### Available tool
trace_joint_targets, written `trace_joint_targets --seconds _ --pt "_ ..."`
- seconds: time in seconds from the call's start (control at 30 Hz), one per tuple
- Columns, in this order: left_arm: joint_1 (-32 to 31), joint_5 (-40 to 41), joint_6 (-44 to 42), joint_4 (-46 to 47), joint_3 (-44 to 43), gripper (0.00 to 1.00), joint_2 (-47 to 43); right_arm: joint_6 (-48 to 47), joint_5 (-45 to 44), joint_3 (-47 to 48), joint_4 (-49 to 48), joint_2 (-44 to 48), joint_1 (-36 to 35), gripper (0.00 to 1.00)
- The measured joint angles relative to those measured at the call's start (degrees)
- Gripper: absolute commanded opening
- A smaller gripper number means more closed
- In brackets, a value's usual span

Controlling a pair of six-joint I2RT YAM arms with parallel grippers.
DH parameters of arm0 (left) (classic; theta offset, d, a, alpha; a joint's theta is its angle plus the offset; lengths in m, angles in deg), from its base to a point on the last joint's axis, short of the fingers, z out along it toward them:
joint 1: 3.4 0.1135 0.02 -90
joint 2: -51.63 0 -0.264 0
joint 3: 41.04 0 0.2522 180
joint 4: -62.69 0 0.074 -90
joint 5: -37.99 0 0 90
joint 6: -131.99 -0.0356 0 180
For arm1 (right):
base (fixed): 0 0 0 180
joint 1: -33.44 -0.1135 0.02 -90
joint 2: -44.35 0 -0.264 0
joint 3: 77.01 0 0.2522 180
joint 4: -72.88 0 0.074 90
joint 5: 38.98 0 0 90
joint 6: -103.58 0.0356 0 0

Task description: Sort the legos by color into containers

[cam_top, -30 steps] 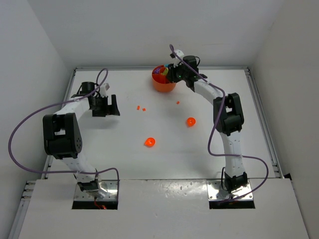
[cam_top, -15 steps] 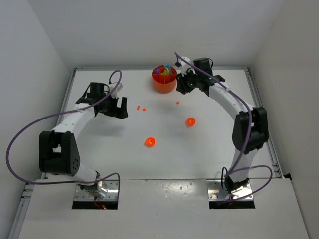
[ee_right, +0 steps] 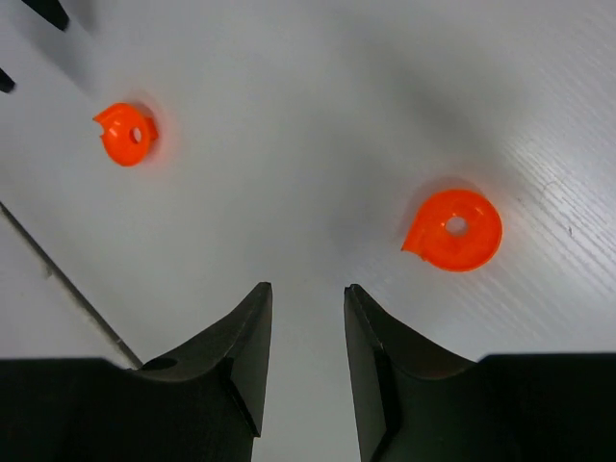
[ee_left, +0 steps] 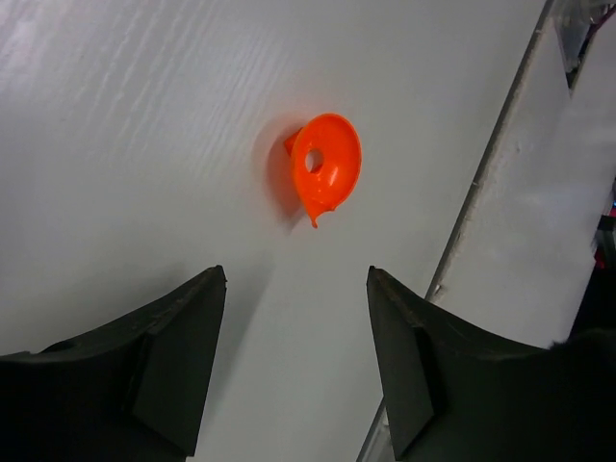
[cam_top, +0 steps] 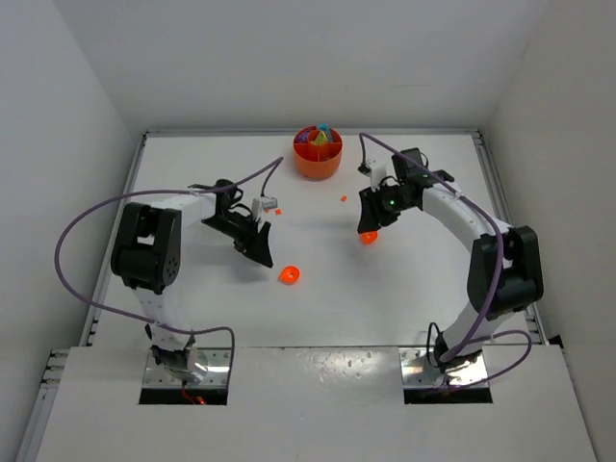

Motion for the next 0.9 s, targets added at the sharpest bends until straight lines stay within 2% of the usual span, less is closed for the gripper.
trace_joint_targets --seconds 0.17,0.33,0.47,0.63,0.9 --pt "-1.7 -3.3 -1.9 -1.5 -2.1 0.61 6.1 3.1 3.3 1.6 0.8 -0.7 2.6 0.36" --pt "-3.4 -4.9 -1.6 -1.1 -3.2 0.58 9.2 6.4 5.8 3.3 1.3 -2.9 6.1 0.49" --pt "-5.2 -4.9 0.4 1.4 -3.2 0.54 9.7 9.2 6.8 3.3 1.6 -4.7 9.8 0.54" --pt "-6.9 -4.1 4.9 7.2 -1.7 0.49 9.7 12.5 8.5 3.3 1.2 -6.6 14.8 0.54" --pt "-8.3 -3.2 9.8 11.5 -1.2 0.29 10.6 14.7 15.4 3.3 0.7 -11.3 19.9 0.56"
